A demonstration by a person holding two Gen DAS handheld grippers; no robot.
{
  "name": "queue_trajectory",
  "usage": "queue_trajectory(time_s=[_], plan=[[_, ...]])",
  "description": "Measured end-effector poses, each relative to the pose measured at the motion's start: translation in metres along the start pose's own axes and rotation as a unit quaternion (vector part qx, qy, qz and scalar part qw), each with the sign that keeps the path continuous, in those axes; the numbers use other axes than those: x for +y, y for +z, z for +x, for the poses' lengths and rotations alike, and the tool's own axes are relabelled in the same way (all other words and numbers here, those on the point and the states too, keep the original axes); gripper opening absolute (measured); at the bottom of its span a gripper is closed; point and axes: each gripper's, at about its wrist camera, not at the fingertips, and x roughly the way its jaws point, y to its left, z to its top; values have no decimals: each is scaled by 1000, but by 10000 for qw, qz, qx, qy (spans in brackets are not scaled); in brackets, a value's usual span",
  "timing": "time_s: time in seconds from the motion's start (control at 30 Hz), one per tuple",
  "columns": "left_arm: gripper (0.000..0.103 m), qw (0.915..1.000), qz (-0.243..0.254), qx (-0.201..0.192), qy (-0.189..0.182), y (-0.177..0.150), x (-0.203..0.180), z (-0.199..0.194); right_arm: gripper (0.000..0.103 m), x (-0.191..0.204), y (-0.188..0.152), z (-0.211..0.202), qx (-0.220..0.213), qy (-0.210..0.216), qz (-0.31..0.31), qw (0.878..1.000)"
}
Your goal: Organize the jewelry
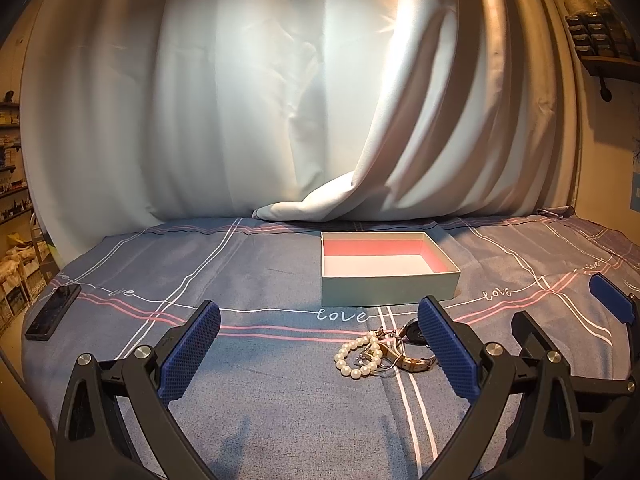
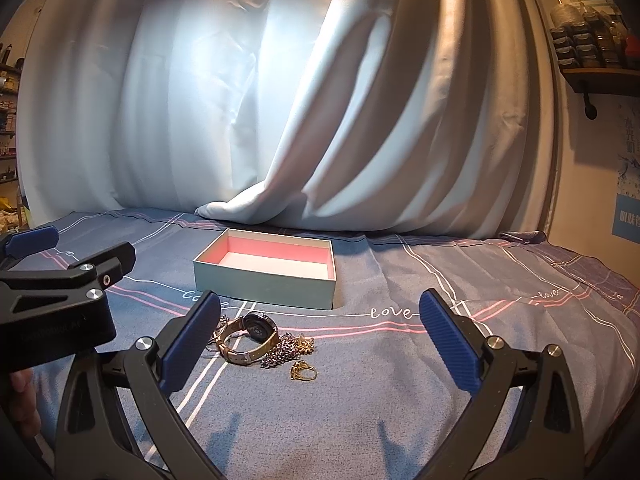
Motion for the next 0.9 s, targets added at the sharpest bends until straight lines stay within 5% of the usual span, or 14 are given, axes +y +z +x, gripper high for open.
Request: queue_trajectory(time_s=[0.9], plan=[[97, 10000, 22, 6, -24, -3, 0, 0, 98, 2, 0, 1, 65, 28, -69, 10000]])
